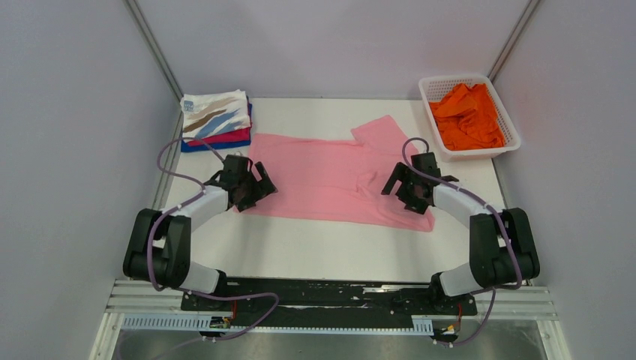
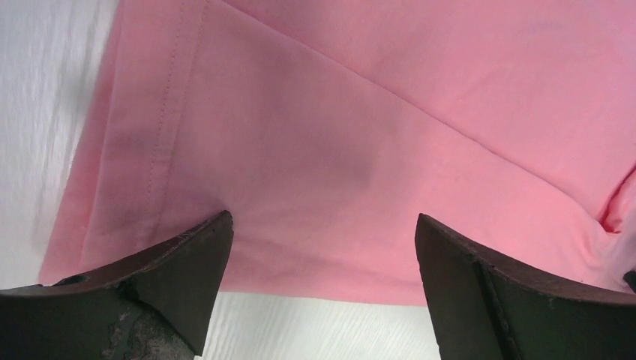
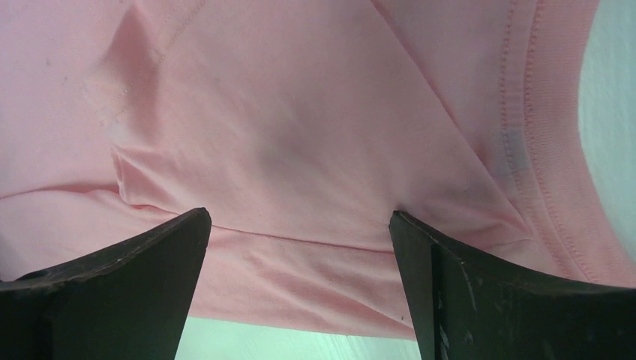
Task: Fold and stack the t-shirts
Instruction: Grab the side of the flattened tshirt furthest away from the robot with both arms
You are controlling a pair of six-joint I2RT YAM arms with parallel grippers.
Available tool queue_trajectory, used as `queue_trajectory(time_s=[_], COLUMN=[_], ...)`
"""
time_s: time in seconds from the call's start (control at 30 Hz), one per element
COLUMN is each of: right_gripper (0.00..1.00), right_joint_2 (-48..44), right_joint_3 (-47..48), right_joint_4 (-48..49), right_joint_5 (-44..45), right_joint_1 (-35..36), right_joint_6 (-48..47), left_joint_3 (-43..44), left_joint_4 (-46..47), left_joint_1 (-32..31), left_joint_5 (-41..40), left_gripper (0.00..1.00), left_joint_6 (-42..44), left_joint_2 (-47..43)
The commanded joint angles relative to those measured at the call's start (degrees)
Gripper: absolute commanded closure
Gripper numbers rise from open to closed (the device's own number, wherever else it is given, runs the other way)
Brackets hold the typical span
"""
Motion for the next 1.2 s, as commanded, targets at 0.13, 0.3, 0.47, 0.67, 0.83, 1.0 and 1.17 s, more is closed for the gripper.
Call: queue_trajectory(time_s=[0.13, 0.3, 0.47, 0.67, 0.83, 1.0, 1.17], right_gripper=[0.00, 0.00, 0.00, 0.00, 0.00, 0.00, 0.00], right_joint_2=[-11.74, -17.25, -21.38, -16.82, -6.71, 1.95, 9.08], right_joint_3=[-8.32, -8.04, -3.61, -2.60, 0.72, 6.98, 11.99], right_joint_4=[-19.69, -18.39, -13.18, -0.73, 7.07, 11.19, 10.78], right_joint_5=[4.22, 3.38, -2.35, -11.61, -12.51, -11.34, -9.19], right_joint_1=[0.07, 0.22, 0.58, 4.25, 7.36, 10.49, 10.79], right_joint_6=[5.79, 3.64, -1.25, -1.00, 1.01, 2.72, 4.75], left_joint_3=[-9.91, -10.58, -5.44, 5.43, 12.04, 16.33, 22.62], left_joint_4=[-18.25, -19.93, -21.37, -22.41, -17.92, -13.58, -12.07], left_joint_1=[-5.04, -6.19, -6.26, -5.83, -2.72, 0.03, 2.33], left_joint_5=[1.30, 3.63, 0.16, -9.30, -12.14, -14.61, -15.44], left_gripper=[0.00, 0.00, 0.00, 0.00, 0.00, 0.00, 0.00], left_joint_6=[-5.50, -7.05, -5.48, -3.39, -1.28, -0.21, 0.40], left_joint_2=[-13.85, -19.78, -22.57, -15.80, -6.32, 1.97, 11.21])
